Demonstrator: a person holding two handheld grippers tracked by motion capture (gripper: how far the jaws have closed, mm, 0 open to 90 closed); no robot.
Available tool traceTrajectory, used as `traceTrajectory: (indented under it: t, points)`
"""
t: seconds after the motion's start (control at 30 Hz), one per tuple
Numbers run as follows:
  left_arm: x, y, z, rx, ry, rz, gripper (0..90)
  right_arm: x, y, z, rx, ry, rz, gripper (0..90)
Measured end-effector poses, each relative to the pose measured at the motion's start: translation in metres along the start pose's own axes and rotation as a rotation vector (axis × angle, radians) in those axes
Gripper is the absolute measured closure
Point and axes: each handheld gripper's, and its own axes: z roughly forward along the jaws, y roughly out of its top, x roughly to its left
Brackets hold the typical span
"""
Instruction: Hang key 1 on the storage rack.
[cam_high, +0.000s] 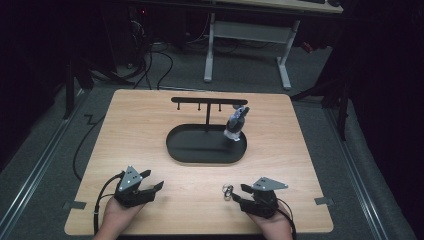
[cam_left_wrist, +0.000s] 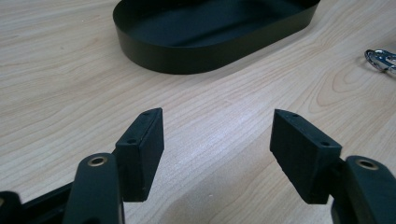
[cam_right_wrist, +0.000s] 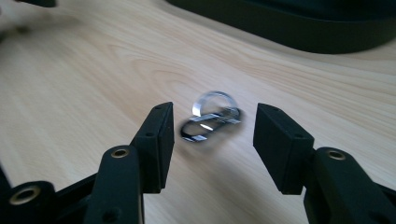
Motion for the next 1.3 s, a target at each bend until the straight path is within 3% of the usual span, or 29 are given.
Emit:
traceTrajectory:
  t: [0.1, 0.13, 0.17, 0.33, 0.53, 0.7, 0.83, 1.07, 1.13, 1.3]
  points:
    - [0.001, -0.001, -0.001, 0.005, -0.003, 0.002, 35.8, 0.011, 0.004, 0.009, 0.001, 0.021, -0.040, 55.4]
    - [0.001, -0.002, -0.001, 0.003, -0.003, 0.002, 35.8, 0.018, 0.007, 0.016, 0.009, 0.014, -0.073, 66.6]
    - [0.001, -0.002, -0.003, 0.003, -0.004, -0.001, 35.8, 0.020, 0.008, 0.018, 0.010, 0.006, -0.087, 70.0]
    - [0.003, -0.003, -0.007, -0.002, -0.002, -0.004, 36.0, 0.022, 0.015, 0.029, 0.032, -0.039, -0.101, 80.5]
    - [0.004, -0.004, -0.006, 0.005, -0.003, -0.004, 36.0, 0.019, 0.017, 0.046, 0.106, -0.064, -0.106, 81.5]
    - [0.004, -0.004, -0.006, 0.005, -0.004, -0.004, 36.0, 0.015, 0.015, 0.045, 0.109, -0.063, -0.101, 80.7]
    - [0.004, -0.004, -0.006, 0.006, -0.005, -0.005, 36.0, 0.005, 0.008, 0.035, 0.110, -0.051, -0.091, 79.6]
    - [0.004, -0.003, -0.006, 0.000, -0.007, -0.008, 36.1, -0.019, -0.005, 0.015, 0.115, -0.070, -0.086, 78.4]
    - [0.004, -0.002, -0.006, -0.001, -0.009, -0.008, 36.1, -0.030, -0.009, 0.007, 0.114, -0.087, -0.063, 77.9]
    - [0.004, -0.002, -0.005, 0.000, -0.010, -0.004, 36.2, -0.037, -0.011, 0.002, 0.100, -0.090, -0.019, 72.4]
